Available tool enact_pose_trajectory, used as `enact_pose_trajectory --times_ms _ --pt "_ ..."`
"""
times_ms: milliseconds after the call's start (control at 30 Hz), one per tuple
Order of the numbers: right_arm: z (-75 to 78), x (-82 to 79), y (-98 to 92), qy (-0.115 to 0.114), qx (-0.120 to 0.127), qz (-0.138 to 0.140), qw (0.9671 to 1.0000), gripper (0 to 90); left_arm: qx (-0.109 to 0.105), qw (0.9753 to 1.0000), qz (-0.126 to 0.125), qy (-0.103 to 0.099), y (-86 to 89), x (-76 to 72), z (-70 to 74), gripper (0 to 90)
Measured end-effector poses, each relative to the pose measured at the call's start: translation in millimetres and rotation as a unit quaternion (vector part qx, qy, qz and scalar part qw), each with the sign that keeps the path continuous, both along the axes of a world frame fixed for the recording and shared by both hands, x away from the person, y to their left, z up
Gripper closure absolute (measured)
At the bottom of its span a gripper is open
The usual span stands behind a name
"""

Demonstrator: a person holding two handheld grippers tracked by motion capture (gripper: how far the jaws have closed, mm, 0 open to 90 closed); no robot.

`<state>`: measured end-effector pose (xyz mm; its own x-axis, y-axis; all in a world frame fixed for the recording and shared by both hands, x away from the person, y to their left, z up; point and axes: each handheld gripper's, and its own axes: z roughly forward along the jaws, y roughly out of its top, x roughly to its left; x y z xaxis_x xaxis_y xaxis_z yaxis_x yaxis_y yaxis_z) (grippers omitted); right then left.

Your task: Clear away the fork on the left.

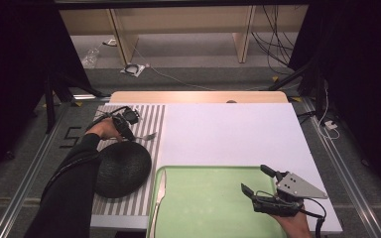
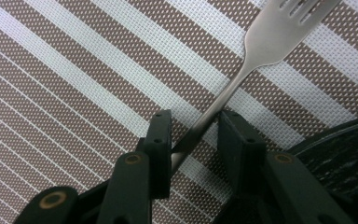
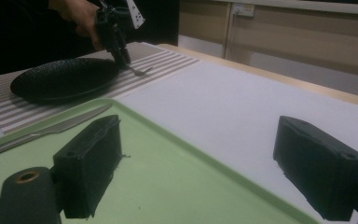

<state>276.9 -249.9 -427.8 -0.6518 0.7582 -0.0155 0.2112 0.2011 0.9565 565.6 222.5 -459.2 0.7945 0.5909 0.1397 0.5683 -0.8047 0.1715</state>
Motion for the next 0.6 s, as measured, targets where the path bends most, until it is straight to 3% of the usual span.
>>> enact_pose_trajectory --times_ms 467,600 --pt "-0.5 0.3 0.4 0.001 0.001 0.0 1.0 16.1 -0.007 0.9999 -0.008 0.012 -2.2 -2.6 -0.4 82.7" --pt "-0.5 0.2 0.5 0.002 0.0 0.0 1.0 16.0 -0.014 0.9998 0.0 0.013 -0.9 -2.5 -0.2 83.7"
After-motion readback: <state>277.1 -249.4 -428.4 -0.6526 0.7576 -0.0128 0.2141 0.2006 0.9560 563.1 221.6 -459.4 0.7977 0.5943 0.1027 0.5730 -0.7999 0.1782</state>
